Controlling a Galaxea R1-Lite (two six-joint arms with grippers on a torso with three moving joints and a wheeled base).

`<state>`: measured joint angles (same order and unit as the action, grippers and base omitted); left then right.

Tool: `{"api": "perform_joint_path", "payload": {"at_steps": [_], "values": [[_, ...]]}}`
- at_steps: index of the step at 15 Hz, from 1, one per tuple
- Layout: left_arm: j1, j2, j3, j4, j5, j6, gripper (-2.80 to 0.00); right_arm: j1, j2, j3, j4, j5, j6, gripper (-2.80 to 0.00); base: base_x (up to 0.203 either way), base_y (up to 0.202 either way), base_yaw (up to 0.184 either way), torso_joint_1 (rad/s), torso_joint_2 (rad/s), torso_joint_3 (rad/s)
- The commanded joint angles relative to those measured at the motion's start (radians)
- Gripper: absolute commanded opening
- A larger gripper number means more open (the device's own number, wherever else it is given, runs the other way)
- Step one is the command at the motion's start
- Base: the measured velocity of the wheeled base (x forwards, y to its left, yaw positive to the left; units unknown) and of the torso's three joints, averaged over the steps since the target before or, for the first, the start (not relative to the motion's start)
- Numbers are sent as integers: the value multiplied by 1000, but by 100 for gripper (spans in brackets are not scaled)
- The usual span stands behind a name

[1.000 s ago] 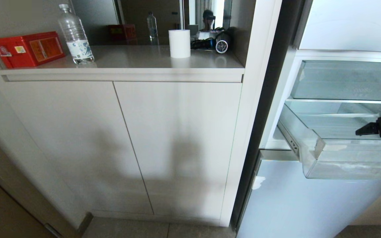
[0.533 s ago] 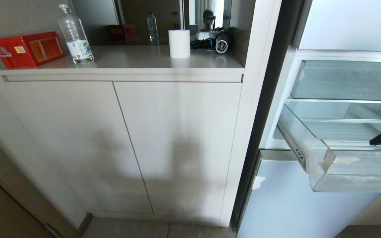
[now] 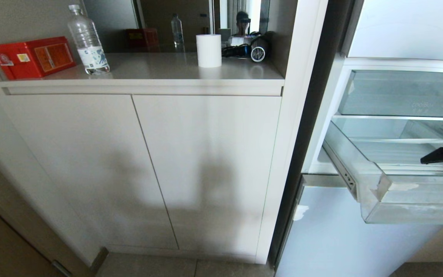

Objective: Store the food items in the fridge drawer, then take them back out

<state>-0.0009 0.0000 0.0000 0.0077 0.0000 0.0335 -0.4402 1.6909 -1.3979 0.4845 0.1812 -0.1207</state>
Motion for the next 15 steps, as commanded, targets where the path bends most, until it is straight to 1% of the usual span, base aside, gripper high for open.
{"api": "perform_joint_path", "payload": {"at_steps": [1,3,5,8,9,10,13,15], "values": [[1,2,0,0,0,0,-280,-7,-20,3,-3,14,5,0,0,0,0,0,0,0],[-1,2,0,0,0,0,-280,-16,-105,21,-29,56,27,0,0,0,0,0,0,0],[-1,2,0,0,0,0,-280,-23,-228,78,-37,74,33,0,0,0,0,0,0,0],[-1,2,0,0,0,0,-280,-25,-467,238,-52,104,37,0,0,0,0,0,0,0],[-1,2,0,0,0,0,-280,-25,-565,326,-67,111,42,0,0,0,0,0,0,0],[1,2,0,0,0,0,-280,-25,-656,426,-89,116,45,-280,0,0,0,0,0,0],[-1,2,0,0,0,0,-280,-25,-897,720,-193,119,48,-280,0,0,0,0,0,0],[-1,2,0,0,0,0,-280,-25,-988,828,-254,115,41,-280,0,0,0,0,0,0]]}}
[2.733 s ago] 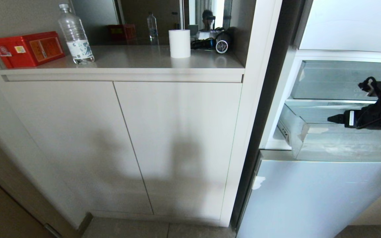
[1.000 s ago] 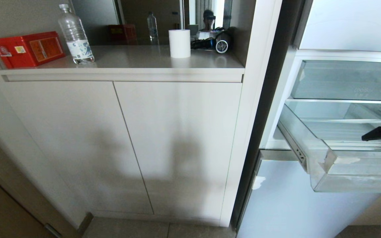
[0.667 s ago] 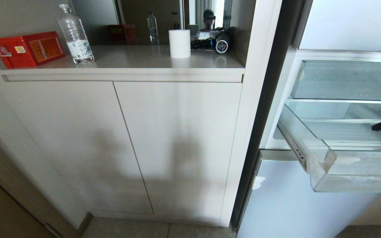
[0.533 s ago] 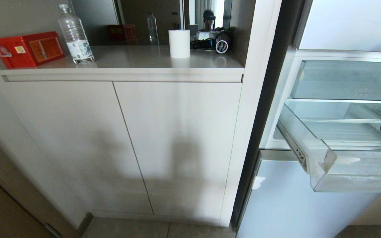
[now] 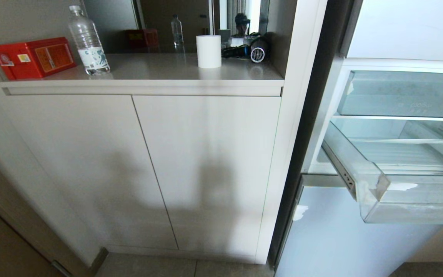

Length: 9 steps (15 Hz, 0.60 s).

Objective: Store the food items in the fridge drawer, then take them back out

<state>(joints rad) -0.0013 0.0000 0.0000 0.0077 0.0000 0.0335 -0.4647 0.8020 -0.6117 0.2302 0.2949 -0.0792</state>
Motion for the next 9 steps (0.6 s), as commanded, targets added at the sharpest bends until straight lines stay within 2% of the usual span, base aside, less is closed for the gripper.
{"api": "perform_joint_path", "payload": {"at_steps": [1,3,5,6,8,9], "values": [[0,2,0,0,0,0,-280,1,-115,68,-13,4,-2,-280,0,0,0,0,0,0],[0,2,0,0,0,0,-280,3,-141,81,-16,23,-1,-280,0,0,0,0,0,0],[0,2,0,0,0,0,-280,6,-177,122,-16,99,-3,-280,0,0,0,0,0,0],[1,2,0,0,0,0,-280,6,-193,148,-16,111,-4,-280,0,0,0,0,0,0],[1,2,0,0,0,0,-280,22,-253,202,-18,103,-6,-280,0,0,0,0,0,0],[1,2,0,0,0,0,-280,69,-267,245,-31,45,-13,-280,0,0,0,0,0,0]]}}
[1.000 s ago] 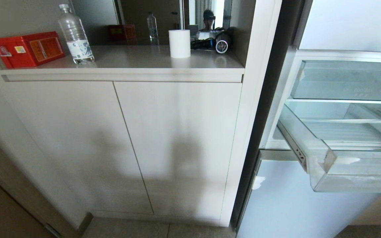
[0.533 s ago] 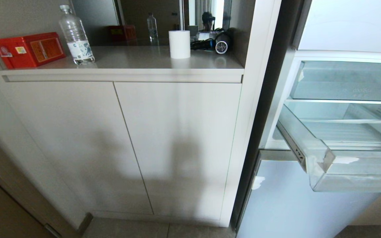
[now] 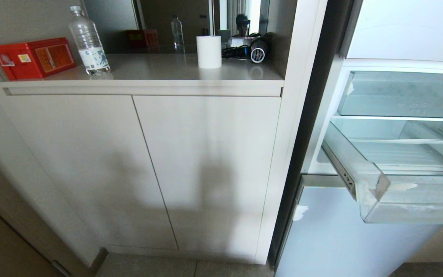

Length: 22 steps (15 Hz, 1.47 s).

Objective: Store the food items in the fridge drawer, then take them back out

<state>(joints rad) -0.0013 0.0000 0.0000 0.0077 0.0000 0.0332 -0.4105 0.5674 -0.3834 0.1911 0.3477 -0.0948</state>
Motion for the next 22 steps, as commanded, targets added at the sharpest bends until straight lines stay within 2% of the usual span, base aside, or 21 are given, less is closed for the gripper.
{"api": "perform_joint_path", "payload": {"at_steps": [1,2,4,6,9,11,15,19,22], "values": [[0,2,0,0,0,1,-280,63,-43,78,-28,-114,-11,-280,0,0,0,0,0,0],[1,2,0,0,0,1,-280,136,-75,127,-68,-172,-21,-280,0,0,0,0,0,0],[0,2,0,0,0,0,-280,238,-193,255,-123,-240,-41,-280,0,0,0,0,0,0],[0,2,0,0,0,0,-280,284,-283,366,-158,-266,-52,-280,0,0,0,0,0,0],[0,2,0,0,0,-1,-280,300,-287,383,-180,-329,11,-280,0,0,0,0,0,0],[0,2,0,0,0,0,-280,305,-287,385,-180,-331,-11,-280,0,0,0,0,0,0],[0,2,0,0,0,-1,-280,426,-326,383,-185,-334,25,-280,0,0,0,0,0,0],[0,2,0,0,0,0,-280,420,-558,383,-186,-336,38,-280,0,0,0,0,0,0],[0,2,0,0,0,-18,-280,415,-569,385,-188,-345,98,-280,0,0,0,0,0,0]]}}
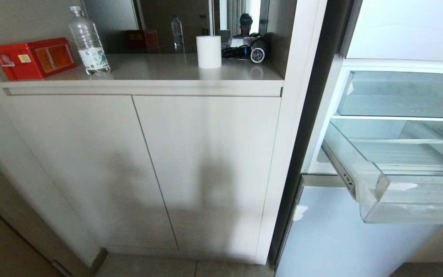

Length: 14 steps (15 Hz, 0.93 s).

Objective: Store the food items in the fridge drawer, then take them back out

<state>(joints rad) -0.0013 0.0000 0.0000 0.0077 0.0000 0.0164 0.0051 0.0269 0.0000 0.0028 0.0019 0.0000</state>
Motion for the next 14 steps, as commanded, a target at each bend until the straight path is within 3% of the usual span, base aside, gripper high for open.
{"api": "perform_joint_path", "payload": {"at_steps": [1,8,14], "values": [[1,2,0,0,0,-1,-280,-1,-28,2,0,1,2,-280,0,0,0,0,0,0],[0,2,0,0,0,-1,-280,-1,-28,2,0,1,0,-280,0,0,0,0,0,0],[0,2,0,0,0,-1,-280,-1,-28,2,0,1,0,-280,2,7,-158,3,1,2]]}}
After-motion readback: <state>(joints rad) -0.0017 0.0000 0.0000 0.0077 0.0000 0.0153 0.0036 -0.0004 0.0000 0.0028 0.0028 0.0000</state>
